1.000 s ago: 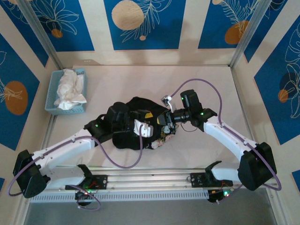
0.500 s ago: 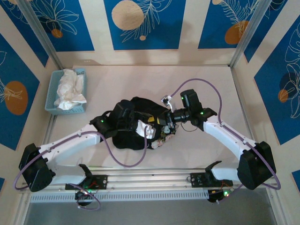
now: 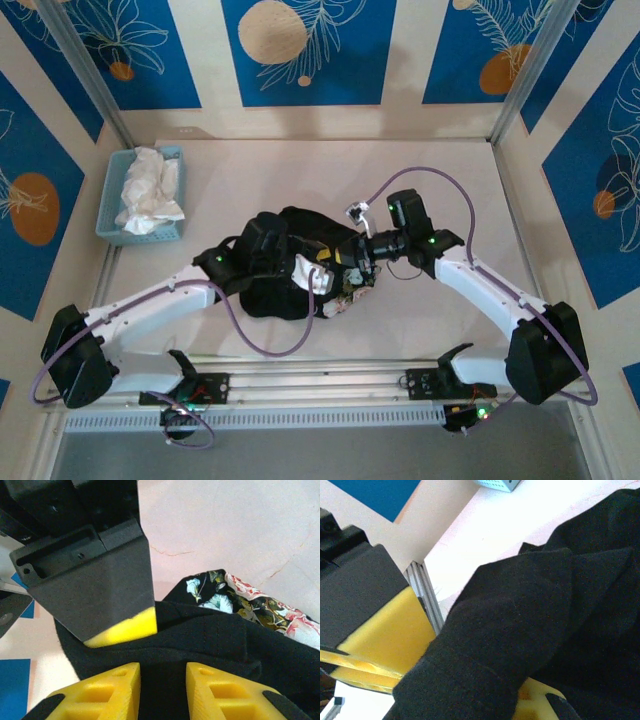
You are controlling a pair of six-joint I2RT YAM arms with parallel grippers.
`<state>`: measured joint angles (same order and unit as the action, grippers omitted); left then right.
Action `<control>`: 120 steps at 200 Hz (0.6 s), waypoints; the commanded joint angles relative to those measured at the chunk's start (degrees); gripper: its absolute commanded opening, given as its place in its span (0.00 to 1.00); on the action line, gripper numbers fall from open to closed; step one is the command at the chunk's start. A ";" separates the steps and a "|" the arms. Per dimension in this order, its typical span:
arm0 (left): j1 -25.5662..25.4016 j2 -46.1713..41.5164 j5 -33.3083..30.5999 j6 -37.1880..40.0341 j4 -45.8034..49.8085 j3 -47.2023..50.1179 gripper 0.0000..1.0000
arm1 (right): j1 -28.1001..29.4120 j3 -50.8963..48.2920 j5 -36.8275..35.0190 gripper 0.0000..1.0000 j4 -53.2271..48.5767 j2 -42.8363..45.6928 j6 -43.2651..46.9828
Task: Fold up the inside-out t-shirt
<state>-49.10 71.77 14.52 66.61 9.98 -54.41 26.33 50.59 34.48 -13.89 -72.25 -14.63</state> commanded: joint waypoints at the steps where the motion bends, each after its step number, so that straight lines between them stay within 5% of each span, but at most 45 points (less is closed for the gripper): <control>1: -0.38 0.45 -0.59 2.01 -1.65 1.14 0.31 | -1.48 -0.06 5.93 0.00 3.14 -0.61 -4.65; 120: -0.38 0.08 -3.48 0.87 -12.11 4.14 0.30 | -2.15 -0.27 8.71 0.00 5.16 -2.03 -7.86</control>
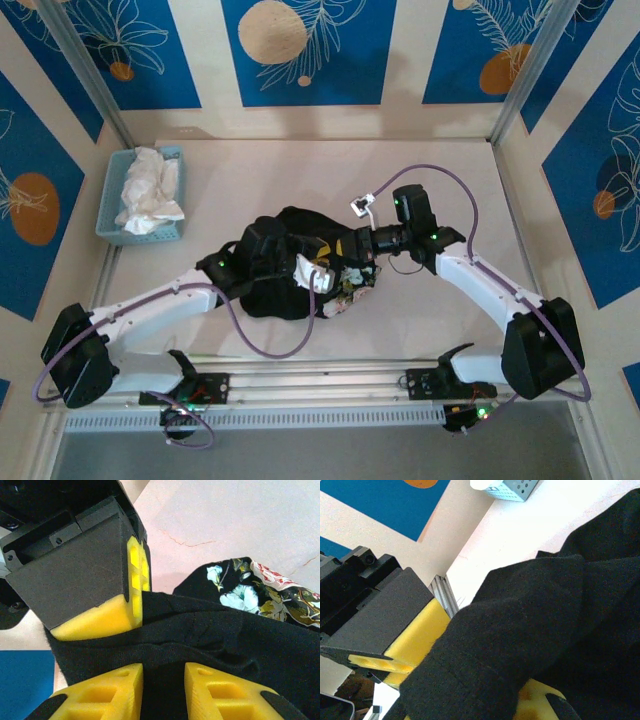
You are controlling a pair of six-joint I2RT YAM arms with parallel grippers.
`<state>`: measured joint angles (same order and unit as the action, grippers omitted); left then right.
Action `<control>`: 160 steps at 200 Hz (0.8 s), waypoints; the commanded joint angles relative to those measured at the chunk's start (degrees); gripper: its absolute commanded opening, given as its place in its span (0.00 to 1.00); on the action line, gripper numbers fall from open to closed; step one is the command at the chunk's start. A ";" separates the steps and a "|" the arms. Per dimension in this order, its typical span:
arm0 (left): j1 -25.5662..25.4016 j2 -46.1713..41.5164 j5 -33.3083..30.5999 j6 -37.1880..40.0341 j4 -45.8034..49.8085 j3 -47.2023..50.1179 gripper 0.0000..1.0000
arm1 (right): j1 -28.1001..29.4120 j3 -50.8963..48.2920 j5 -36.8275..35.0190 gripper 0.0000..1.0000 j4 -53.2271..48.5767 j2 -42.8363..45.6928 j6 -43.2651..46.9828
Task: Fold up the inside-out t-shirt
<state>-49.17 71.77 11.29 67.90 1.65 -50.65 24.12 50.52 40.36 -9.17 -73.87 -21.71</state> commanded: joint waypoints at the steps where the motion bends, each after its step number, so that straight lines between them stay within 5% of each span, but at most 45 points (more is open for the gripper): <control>1: -0.32 0.10 -0.27 -0.41 -3.77 0.38 0.31 | 0.06 -0.23 2.90 0.00 0.46 -0.45 -0.83; 73: -0.35 1.39 -1.63 -1.50 -9.53 1.35 0.28 | 0.23 -0.33 4.06 0.00 0.95 -0.66 -1.14; 160: -0.32 0.96 -2.37 -1.84 -9.30 1.61 0.00 | -0.24 -0.21 3.90 0.00 0.41 -0.50 -0.88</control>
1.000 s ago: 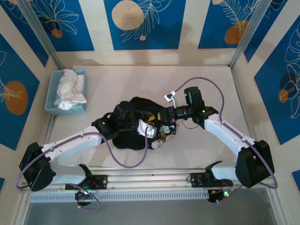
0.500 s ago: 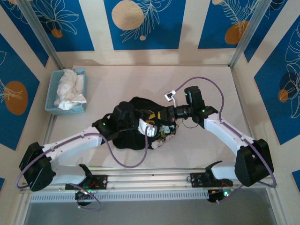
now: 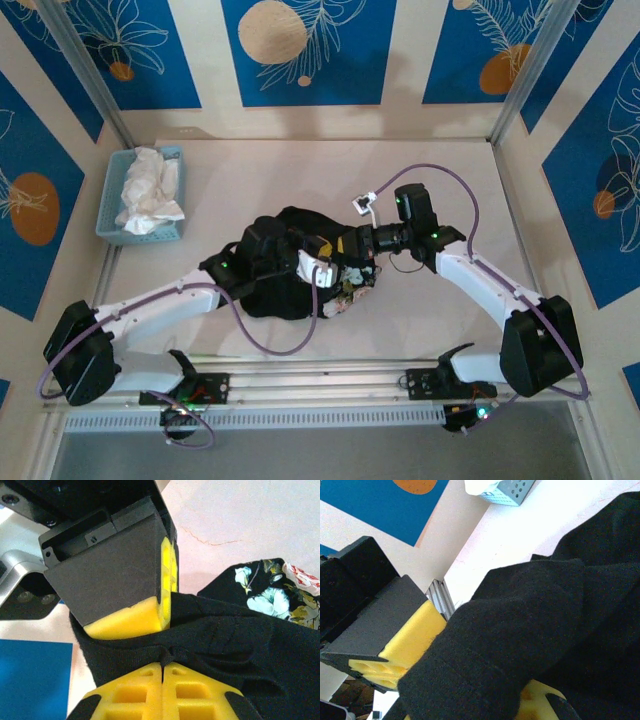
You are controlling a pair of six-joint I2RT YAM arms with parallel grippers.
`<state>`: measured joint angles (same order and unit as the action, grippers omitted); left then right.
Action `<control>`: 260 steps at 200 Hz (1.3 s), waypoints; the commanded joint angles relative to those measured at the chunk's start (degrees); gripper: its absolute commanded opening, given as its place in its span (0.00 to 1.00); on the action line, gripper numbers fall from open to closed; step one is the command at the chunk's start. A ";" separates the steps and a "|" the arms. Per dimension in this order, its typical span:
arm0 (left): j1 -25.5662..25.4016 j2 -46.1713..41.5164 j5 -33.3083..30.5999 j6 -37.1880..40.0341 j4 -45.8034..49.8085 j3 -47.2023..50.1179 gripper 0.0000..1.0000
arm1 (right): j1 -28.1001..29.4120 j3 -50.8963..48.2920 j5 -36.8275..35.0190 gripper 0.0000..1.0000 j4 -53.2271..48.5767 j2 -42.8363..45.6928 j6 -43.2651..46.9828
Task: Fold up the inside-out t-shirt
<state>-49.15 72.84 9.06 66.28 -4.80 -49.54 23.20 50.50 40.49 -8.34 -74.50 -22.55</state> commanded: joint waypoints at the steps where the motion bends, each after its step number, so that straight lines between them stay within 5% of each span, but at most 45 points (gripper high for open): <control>1: -0.34 -0.17 -0.21 -0.25 -2.85 0.50 0.00 | 0.60 -0.21 3.75 0.00 -0.43 0.14 -0.05; 117: 1.12 -9.69 1.66 -7.04 4.07 3.04 0.00 | -3.07 0.56 2.35 0.00 -4.19 1.01 2.29; 197: 4.13 -12.62 1.06 -19.62 3.52 2.21 0.00 | -0.32 1.62 -7.03 0.00 -9.66 2.69 7.69; 260: 4.26 -15.00 -9.63 -40.08 -0.98 1.29 0.00 | -0.24 0.32 -30.27 0.37 -14.79 9.21 6.49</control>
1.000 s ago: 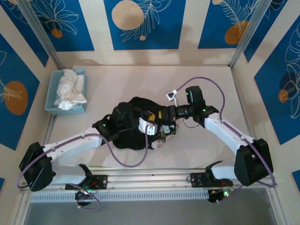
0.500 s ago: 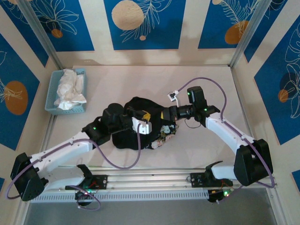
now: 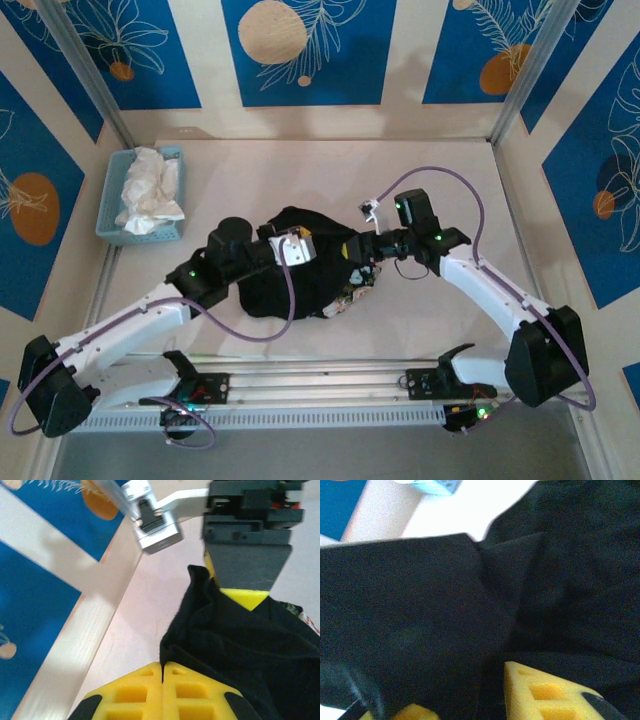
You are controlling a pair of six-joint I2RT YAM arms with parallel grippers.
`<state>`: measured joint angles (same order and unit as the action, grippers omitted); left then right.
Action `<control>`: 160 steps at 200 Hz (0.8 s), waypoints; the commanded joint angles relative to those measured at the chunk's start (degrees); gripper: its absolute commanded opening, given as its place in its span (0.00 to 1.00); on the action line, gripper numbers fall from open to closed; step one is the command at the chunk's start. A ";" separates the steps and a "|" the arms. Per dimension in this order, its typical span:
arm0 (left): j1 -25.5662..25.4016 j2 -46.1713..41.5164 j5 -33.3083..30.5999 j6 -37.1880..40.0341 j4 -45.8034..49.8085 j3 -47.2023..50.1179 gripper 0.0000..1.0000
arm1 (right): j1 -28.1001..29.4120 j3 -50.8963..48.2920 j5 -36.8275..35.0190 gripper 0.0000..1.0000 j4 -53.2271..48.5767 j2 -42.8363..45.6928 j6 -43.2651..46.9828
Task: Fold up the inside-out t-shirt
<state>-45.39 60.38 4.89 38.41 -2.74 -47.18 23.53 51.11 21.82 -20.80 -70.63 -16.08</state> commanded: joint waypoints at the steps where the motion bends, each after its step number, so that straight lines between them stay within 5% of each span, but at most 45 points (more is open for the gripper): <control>1: 0.53 -2.68 -5.65 -12.57 -3.05 -1.07 0.00 | -0.58 -0.48 -11.66 0.38 -2.15 5.64 0.01; 40: 3.12 -7.59 -11.38 -27.54 0.91 -3.58 0.00 | -0.76 -3.68 -17.08 0.50 1.78 11.56 -0.10; 81: 12.83 -10.48 -6.12 -40.83 7.57 -9.24 0.00 | -0.93 -2.67 -21.21 0.53 2.09 6.74 -0.51; 160: 20.84 -9.84 -6.32 -45.66 10.65 -14.01 0.00 | 0.60 0.54 -15.92 0.63 0.30 -9.72 0.13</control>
<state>-25.85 50.68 -1.52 -5.19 7.09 -58.76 23.70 50.43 4.49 -20.27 -77.87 -15.99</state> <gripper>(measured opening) 0.039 0.621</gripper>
